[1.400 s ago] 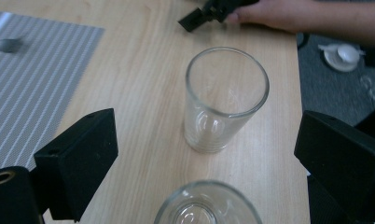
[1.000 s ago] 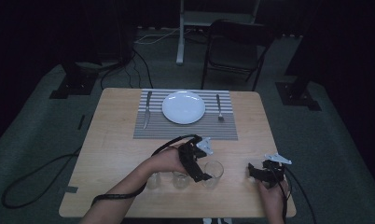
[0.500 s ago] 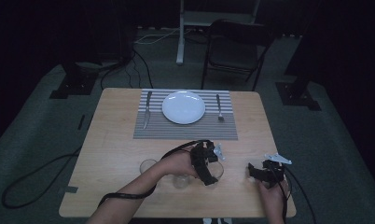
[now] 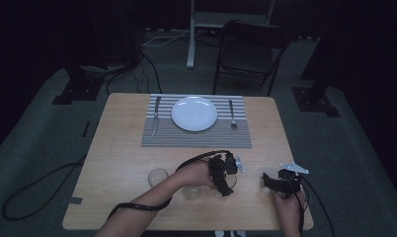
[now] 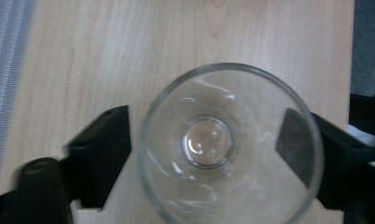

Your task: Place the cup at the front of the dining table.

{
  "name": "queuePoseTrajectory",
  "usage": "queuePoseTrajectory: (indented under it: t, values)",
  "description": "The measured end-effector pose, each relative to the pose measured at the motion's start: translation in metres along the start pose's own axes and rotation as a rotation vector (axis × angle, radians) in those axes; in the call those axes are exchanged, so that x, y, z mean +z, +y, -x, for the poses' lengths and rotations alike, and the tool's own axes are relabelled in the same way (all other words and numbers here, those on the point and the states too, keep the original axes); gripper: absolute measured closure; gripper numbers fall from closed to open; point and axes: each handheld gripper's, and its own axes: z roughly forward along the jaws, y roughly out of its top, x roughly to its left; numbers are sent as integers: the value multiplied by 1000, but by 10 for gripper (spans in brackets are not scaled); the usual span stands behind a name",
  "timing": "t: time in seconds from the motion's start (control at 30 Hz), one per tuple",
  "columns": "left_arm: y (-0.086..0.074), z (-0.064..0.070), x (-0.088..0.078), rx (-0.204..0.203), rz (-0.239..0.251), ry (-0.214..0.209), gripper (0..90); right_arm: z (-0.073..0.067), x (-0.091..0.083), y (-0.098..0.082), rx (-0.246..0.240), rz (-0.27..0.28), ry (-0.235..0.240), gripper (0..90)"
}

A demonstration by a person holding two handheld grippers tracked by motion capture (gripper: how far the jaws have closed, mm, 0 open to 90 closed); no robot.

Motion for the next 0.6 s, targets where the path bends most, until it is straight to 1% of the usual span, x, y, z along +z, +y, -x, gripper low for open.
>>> queuePoseTrajectory:
  t: [0.03, 0.07, 0.17, 0.2, 0.3, 0.37, 0.43, 0.5, 0.53, 0.6]
  values:
    - [1, 0, 0, -7, -5, 3, 283, 0, 0, 0, 0, 0, 0, 130]
    - [1, 0, 0, -7, -5, 3, 284, 0, 0, 0, 0, 0, 0, 130]
    - [3, 0, 0, -9, -29, 4, 286, 0, 0, 0, 0, 0, 0, 131]
    - [4, -1, 0, -16, -32, 5, 286, 0, 0, 0, 0, 0, 0, 131]
    - [4, -3, -1, -37, -24, -1, 287, 0, 0, 0, 1, 0, -1, 131]
    - [3, -3, -2, -25, -18, 6, 288, 0, 0, 0, 1, 0, -1, 131]
    - [3, -4, -3, -31, -6, 21, 287, 0, 0, 0, 1, 0, -1, 131]
    - [3, -6, -5, -45, 3, 31, 288, 0, 0, 0, 0, 0, -1, 131]
    - [3, -7, -7, -41, 3, 35, 288, 0, 0, 0, 0, -1, 0, 131]
    - [3, -11, -9, -71, 20, 34, 288, 0, 0, 0, 0, -1, 0, 131]
